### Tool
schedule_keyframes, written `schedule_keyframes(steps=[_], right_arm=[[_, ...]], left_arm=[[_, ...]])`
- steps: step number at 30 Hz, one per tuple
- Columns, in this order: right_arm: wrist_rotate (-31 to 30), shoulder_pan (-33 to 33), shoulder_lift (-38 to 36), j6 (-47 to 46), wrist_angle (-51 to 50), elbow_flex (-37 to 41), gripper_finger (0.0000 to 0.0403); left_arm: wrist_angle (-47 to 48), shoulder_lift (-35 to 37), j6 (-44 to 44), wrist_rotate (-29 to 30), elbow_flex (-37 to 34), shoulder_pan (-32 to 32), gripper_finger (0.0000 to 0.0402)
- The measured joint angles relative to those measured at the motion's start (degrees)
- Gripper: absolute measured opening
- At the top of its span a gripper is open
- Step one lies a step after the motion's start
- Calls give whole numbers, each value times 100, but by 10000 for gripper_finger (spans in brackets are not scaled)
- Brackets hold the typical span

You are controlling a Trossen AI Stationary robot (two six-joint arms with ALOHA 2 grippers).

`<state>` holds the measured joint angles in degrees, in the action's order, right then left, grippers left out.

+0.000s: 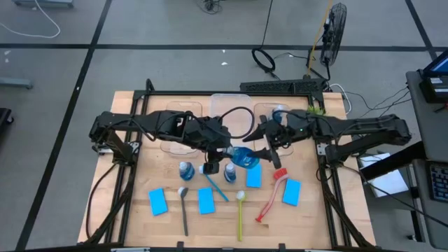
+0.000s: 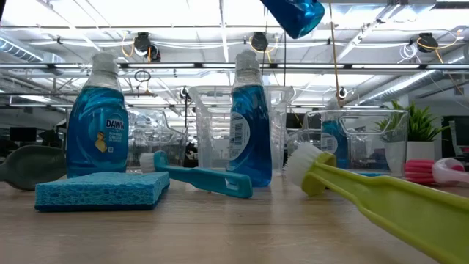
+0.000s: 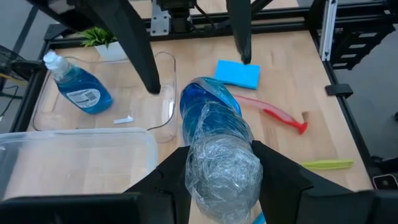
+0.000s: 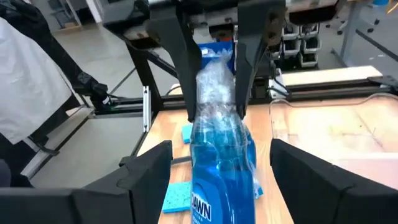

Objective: Pick & Place Kitchen Sink Supplies
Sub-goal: Put the blue dishwashing liquid into the right transparent bin

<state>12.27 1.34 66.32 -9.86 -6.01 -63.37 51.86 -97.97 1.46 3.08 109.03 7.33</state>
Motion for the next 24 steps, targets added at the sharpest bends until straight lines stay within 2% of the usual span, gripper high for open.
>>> schedule_keyframes(steps=[24], right_arm=[[170,-28,390,-447,139,11,263]], left_arm=[[-235,-322,-296,-7,-2,15,140]])
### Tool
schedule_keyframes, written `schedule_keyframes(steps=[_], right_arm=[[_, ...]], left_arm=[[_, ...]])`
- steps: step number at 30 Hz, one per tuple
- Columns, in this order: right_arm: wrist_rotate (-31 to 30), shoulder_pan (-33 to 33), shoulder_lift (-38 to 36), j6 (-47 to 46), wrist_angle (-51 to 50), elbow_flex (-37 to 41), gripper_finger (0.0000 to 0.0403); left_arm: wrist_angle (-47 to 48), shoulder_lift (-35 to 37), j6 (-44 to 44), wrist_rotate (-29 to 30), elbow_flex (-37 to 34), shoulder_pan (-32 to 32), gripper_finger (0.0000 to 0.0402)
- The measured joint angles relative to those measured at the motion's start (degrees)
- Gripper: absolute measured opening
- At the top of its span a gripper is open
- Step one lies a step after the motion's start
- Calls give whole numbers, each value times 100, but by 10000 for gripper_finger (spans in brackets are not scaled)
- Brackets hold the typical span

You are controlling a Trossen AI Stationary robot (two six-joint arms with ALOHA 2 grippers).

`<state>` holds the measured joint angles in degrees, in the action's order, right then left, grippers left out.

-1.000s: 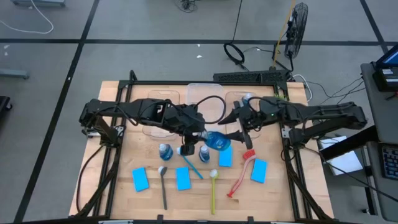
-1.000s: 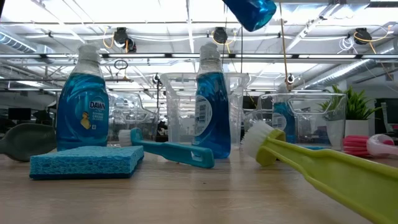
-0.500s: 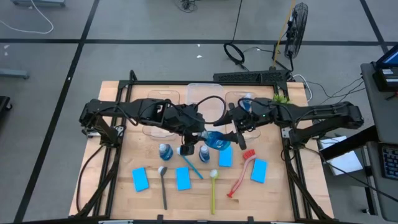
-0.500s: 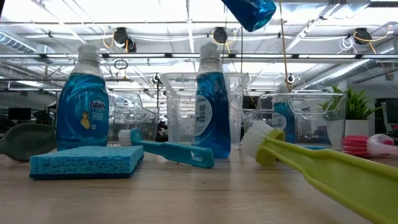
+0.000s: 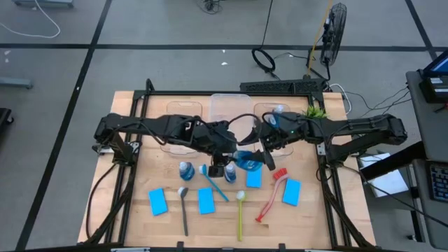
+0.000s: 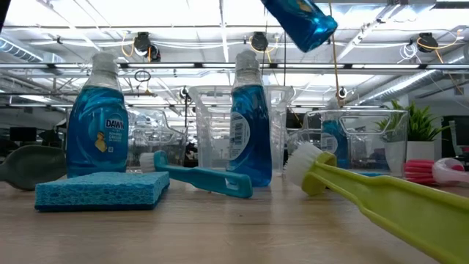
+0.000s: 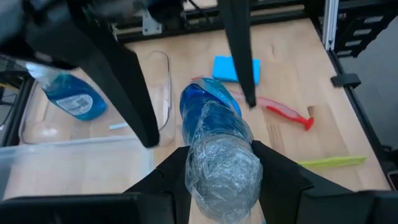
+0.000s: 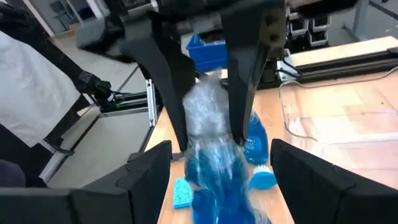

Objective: Pick & Place Kitchen Sink Supplies
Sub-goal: Put the blue dishwashing liquid into the right transparent bin

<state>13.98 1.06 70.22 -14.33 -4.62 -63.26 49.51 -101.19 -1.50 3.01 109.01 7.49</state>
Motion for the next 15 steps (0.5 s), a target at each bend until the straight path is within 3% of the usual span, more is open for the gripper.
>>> schedule_keyframes(steps=[15], right_arm=[[161,2,119,-327,-58,-2,263]], left_arm=[[-334,3,-143,3,0,0,140]])
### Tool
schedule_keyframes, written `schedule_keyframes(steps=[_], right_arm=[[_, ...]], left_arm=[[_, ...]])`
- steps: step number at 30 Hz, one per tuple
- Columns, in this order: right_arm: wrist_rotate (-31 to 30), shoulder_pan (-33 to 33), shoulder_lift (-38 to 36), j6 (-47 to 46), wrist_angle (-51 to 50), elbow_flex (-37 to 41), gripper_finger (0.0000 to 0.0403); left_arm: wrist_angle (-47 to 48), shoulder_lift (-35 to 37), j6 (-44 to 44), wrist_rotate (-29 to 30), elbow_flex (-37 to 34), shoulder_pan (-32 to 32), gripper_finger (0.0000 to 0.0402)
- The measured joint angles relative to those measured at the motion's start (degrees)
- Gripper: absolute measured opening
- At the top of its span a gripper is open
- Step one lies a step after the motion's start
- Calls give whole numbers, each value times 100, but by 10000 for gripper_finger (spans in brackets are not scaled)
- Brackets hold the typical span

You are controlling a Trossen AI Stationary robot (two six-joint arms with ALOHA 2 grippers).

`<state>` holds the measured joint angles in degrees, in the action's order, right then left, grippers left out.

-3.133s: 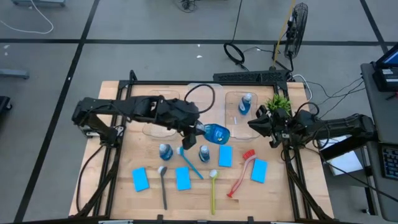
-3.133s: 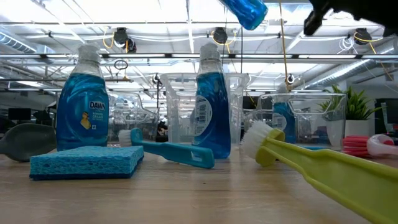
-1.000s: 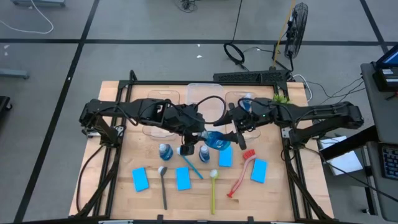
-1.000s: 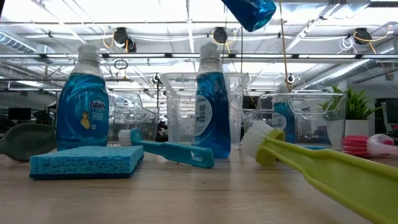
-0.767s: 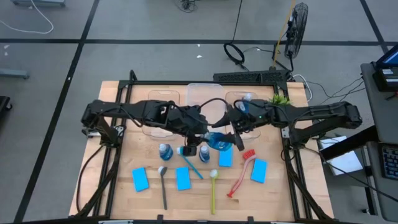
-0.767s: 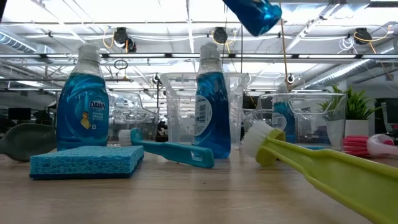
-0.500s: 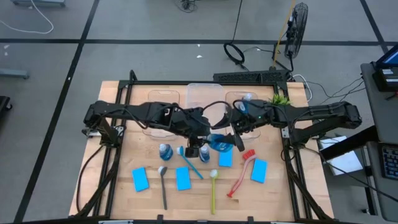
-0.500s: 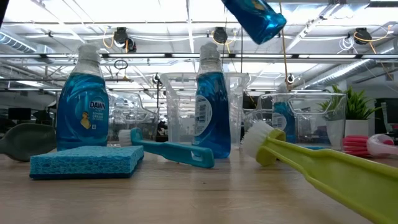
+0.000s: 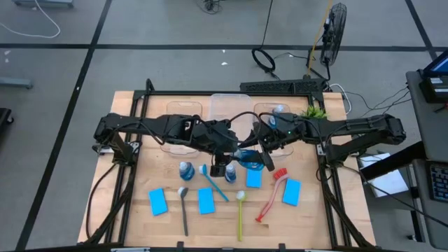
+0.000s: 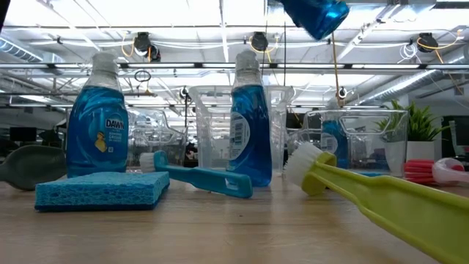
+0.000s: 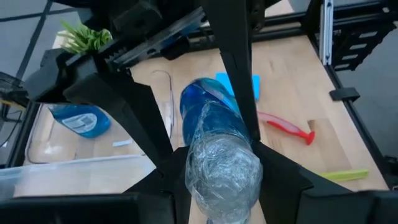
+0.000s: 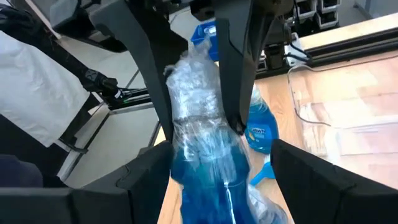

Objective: Pick & Place Kitchen Sink Supplies
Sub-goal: Put the blue dishwashing liquid into the right transparent bin

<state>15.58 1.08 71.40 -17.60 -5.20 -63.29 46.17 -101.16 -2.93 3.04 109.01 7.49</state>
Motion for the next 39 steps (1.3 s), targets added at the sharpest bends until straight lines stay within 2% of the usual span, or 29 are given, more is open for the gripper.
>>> schedule_keyframes(steps=[10,34,39], right_arm=[[109,0,1,0,-48,0,257],[340,0,130,-119,0,2,171],[394,0,130,-123,16,2,164]], left_arm=[[-12,0,1,-7,0,0,140],[-64,11,12,-42,0,-7,140],[-66,11,28,-58,0,-7,140]])
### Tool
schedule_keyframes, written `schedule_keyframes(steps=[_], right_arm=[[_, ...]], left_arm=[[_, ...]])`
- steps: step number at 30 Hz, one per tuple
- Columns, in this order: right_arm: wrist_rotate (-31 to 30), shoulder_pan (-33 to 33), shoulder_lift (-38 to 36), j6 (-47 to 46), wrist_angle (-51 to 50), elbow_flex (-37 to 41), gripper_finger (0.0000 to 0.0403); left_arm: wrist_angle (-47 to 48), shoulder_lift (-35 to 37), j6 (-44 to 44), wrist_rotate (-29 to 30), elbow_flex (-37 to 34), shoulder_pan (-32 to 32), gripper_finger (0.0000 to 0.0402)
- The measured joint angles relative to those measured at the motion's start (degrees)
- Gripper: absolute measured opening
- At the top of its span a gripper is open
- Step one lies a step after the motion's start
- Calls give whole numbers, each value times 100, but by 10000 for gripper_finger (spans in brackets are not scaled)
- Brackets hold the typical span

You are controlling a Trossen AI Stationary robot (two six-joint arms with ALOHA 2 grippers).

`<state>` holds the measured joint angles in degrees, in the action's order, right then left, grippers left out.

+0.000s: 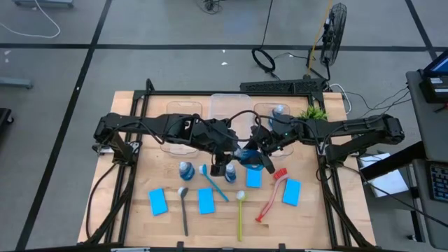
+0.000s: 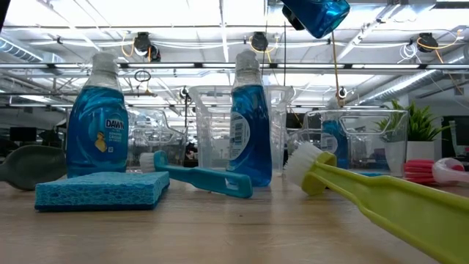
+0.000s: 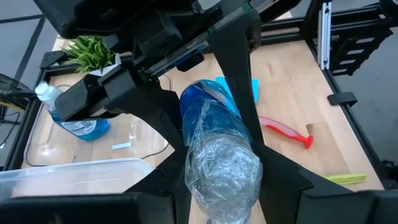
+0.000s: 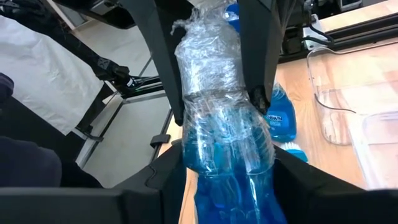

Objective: Pick & Place Kitchen Sink Supplies
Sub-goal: Put the blue dishwashing liquid into the right transparent bin

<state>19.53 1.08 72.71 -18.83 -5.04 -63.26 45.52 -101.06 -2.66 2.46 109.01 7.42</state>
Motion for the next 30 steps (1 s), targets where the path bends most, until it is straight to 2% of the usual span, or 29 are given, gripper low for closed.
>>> schedule_keyframes(steps=[9,15,19,25,30], right_arm=[[-2,0,0,0,9,0,161],[-215,0,0,9,50,0,157],[-387,-29,-52,88,-1,0,153],[-521,-154,-271,153,-197,0,152],[-1147,-248,-563,273,-869,0,151]], left_arm=[[0,0,15,1,0,0,144],[-25,0,-4,70,0,0,232],[-22,0,-13,89,0,-17,274],[124,110,-20,444,0,-31,303],[321,449,-20,839,7,-37,303]])
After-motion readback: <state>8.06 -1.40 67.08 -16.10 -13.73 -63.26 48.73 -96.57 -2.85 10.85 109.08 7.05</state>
